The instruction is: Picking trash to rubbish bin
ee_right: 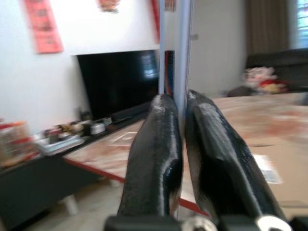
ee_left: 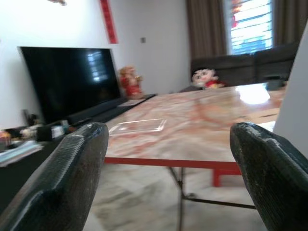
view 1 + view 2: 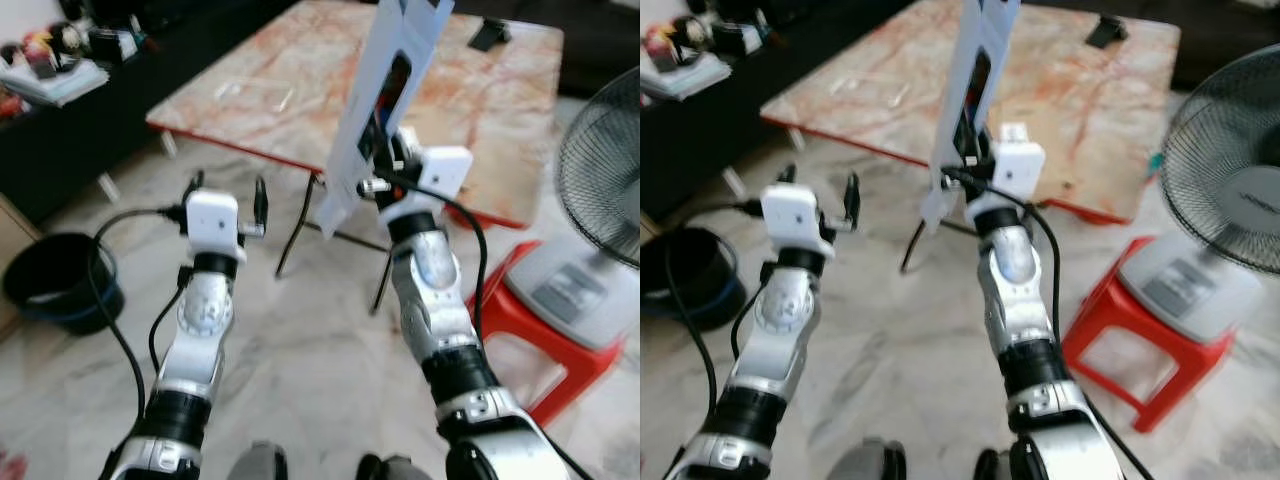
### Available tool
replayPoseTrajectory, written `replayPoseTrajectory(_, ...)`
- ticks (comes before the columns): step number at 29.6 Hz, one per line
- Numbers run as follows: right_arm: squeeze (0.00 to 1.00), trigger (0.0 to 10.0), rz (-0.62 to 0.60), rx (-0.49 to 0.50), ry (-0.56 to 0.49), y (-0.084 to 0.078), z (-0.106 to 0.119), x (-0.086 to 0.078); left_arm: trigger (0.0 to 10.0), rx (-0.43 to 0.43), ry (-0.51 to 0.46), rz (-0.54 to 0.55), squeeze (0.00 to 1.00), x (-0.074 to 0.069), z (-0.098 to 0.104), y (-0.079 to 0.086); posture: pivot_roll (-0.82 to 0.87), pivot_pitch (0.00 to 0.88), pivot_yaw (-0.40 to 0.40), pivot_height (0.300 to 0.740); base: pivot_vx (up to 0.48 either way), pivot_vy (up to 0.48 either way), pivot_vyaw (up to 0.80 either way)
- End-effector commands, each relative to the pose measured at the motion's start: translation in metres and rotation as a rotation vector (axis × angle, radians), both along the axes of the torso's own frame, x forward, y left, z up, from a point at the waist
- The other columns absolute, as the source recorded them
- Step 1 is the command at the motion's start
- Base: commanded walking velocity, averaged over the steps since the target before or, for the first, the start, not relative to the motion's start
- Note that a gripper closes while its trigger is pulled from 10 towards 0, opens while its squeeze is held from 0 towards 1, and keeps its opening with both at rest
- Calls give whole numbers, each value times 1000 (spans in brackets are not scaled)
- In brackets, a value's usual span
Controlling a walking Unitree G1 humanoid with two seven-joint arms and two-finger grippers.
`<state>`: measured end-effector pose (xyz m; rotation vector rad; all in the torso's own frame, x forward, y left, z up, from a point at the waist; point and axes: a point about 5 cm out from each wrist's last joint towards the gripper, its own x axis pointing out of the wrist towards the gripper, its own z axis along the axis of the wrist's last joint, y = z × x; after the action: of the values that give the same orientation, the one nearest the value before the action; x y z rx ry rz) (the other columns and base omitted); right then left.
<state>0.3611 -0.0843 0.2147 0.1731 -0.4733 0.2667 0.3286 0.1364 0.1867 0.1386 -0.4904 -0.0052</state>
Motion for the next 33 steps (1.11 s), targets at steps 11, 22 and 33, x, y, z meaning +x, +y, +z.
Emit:
replayPoseTrajectory(11,0,10000,9,-7,88,0,-21,2,10000,24,157,12,0,2,-34,22,123,135,2,740,0,0,0)
replayPoseTrajectory(22,0,10000,-44,-113,519,-21,-128,-13,10000,60,498,72,0,-17,-117,56,114,134,0,740,0,0,0)
replayPoseTrajectory(33,0,10000,-77,-123,983,-45,-220,-67,10000,69,881,115,0,-61,-194,76,107,110,-3,740,0,0,0)
